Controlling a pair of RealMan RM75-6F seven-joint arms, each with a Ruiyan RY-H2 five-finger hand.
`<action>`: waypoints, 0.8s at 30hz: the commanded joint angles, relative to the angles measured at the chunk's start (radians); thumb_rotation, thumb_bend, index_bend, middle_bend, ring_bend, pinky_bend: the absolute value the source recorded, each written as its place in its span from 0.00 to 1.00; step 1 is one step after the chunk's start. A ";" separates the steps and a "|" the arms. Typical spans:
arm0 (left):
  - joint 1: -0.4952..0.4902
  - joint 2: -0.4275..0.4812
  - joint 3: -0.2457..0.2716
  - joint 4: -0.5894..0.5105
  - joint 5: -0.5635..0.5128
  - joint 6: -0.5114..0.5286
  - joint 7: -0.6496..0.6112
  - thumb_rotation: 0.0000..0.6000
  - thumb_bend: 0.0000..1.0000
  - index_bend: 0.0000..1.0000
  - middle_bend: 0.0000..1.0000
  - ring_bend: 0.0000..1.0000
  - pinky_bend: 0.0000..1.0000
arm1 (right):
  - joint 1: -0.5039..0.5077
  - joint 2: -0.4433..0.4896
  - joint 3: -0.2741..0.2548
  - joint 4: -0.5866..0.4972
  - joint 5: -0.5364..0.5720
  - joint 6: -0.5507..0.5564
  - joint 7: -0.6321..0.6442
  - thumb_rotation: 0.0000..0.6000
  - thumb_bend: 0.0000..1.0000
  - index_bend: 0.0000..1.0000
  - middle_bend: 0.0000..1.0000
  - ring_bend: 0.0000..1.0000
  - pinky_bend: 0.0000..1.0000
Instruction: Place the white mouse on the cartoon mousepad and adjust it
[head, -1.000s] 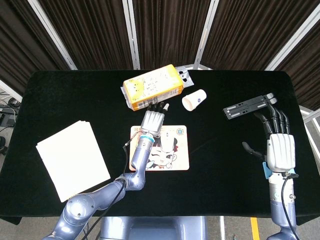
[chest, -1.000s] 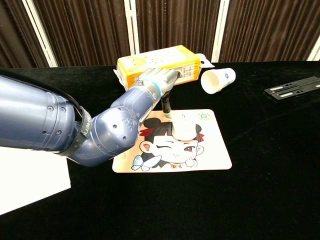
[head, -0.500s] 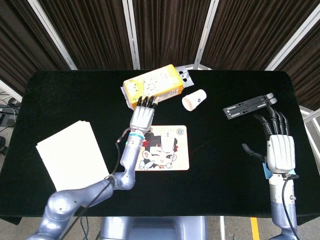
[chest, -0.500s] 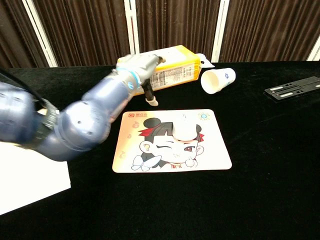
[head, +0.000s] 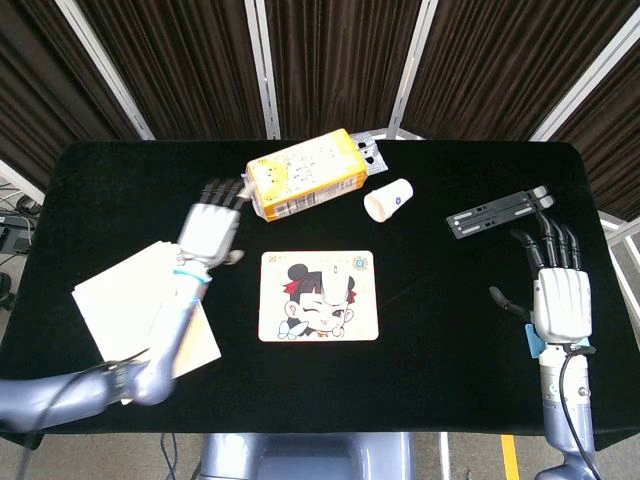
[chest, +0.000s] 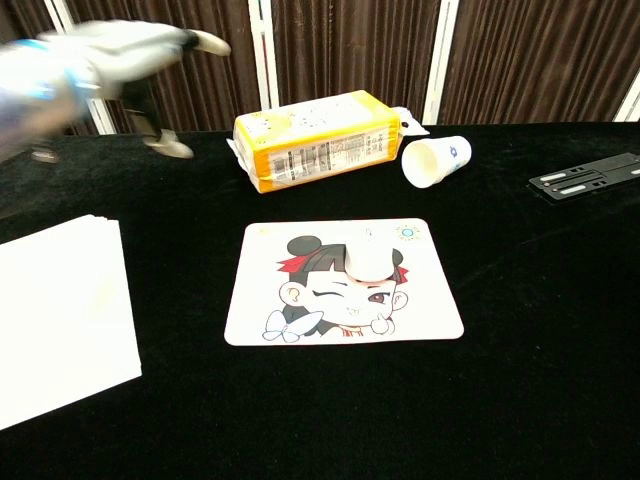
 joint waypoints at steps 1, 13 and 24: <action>0.171 0.222 0.115 -0.219 0.111 0.120 -0.043 1.00 0.12 0.00 0.00 0.00 0.00 | -0.001 0.006 -0.008 0.001 0.003 -0.009 -0.015 1.00 0.14 0.19 0.00 0.00 0.00; 0.461 0.408 0.332 -0.270 0.462 0.355 -0.306 1.00 0.12 0.00 0.00 0.00 0.00 | -0.011 0.079 -0.064 -0.053 0.041 -0.084 -0.113 1.00 0.14 0.19 0.00 0.00 0.00; 0.616 0.342 0.391 -0.082 0.585 0.477 -0.428 1.00 0.12 0.00 0.00 0.00 0.00 | -0.052 0.117 -0.114 -0.060 0.012 -0.071 -0.093 1.00 0.14 0.19 0.00 0.00 0.00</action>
